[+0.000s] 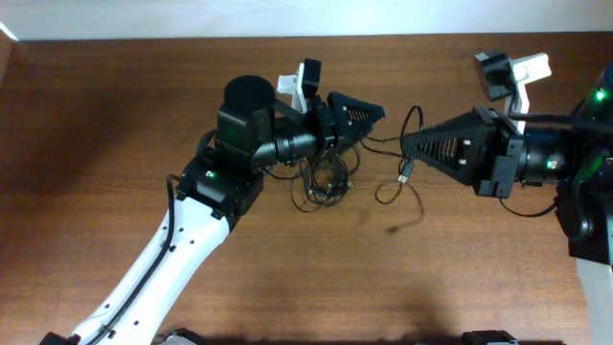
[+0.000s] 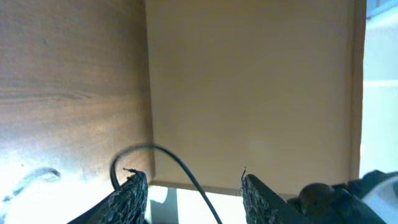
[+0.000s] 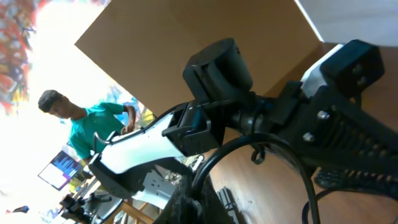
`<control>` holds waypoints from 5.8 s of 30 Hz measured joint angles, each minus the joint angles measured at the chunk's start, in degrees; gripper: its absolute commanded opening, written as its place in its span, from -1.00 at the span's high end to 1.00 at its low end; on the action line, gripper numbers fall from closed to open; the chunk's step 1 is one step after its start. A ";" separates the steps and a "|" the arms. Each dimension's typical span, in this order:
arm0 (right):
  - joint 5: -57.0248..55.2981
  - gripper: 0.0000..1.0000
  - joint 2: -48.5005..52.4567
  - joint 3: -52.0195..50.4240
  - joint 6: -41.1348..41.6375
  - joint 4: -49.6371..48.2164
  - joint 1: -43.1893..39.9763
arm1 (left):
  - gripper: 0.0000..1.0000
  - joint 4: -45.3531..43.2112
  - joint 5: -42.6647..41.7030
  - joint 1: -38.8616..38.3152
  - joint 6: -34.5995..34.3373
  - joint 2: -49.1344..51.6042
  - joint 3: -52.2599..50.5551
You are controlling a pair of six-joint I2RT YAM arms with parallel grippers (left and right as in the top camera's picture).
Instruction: Untangle cables
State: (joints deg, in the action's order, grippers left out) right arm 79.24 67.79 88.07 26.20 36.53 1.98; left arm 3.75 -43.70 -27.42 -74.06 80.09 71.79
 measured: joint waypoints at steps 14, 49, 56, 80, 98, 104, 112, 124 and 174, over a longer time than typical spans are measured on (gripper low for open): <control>-2.73 0.92 0.02 0.00 0.11 -8.50 0.00 | 0.00 3.54 -3.30 1.11 1.20 0.02 0.00; -2.91 0.02 0.00 0.00 -5.70 -5.05 0.00 | 1.00 -1.40 -5.49 2.29 -6.45 0.07 0.00; -24.94 0.00 0.31 0.15 -5.62 13.53 0.00 | 1.00 -1.53 -3.15 3.82 6.51 0.07 0.00; -38.62 -0.09 2.62 0.11 -5.79 20.31 0.00 | 1.00 -30.01 -13.55 -1.33 10.95 0.22 -0.11; -91.62 -0.13 7.17 0.11 -3.67 31.21 0.11 | 1.00 -29.92 -15.04 -1.33 12.68 0.28 -0.11; -97.83 -0.53 7.19 0.11 -3.34 31.21 0.11 | 1.00 -25.44 -15.06 0.09 14.34 0.28 -0.11; -91.47 -0.79 7.19 0.11 -2.58 31.63 0.04 | 1.00 -37.64 -15.06 1.18 10.73 0.26 -0.09; -78.47 -0.97 7.19 0.11 -5.88 32.44 -6.10 | 1.00 -32.11 -14.36 15.89 9.33 -0.04 2.49; -72.37 -0.98 16.17 0.11 -5.84 33.64 -12.39 | 0.88 42.66 15.39 44.04 58.55 41.57 66.97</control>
State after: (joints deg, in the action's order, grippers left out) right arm 6.87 83.96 88.18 20.36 70.17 -10.41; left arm 46.41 -28.32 16.62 -15.51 121.67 138.76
